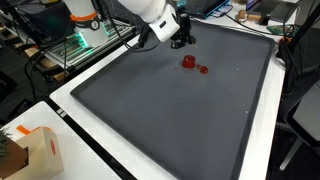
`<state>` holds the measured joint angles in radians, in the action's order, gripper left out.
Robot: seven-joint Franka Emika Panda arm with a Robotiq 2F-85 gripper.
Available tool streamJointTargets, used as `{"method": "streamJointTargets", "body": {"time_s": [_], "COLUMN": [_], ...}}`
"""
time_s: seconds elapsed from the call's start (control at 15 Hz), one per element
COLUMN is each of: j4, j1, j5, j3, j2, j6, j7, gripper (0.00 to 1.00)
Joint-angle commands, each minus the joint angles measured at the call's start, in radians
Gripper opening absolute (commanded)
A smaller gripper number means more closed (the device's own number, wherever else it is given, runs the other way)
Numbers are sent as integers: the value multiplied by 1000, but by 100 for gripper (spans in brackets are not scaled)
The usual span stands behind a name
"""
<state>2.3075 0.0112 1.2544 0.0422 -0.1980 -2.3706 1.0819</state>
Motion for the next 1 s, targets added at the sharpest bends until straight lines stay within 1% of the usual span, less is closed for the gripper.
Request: {"method": "streamJointTargets", "body": {"time_s": [0.0, 0.27, 0.73, 0.93], "j4": [-30, -48, -60, -61], "j1": [-34, -40, -42, -47], "j5": [55, 66, 70, 70], "j3": [-20, -18, -17, -16], "j2": [-52, -85, -103, -97], "j6": [84, 126, 126, 145], "j7": [69, 86, 62, 62], "gripper": [3, 3, 3, 3]}}
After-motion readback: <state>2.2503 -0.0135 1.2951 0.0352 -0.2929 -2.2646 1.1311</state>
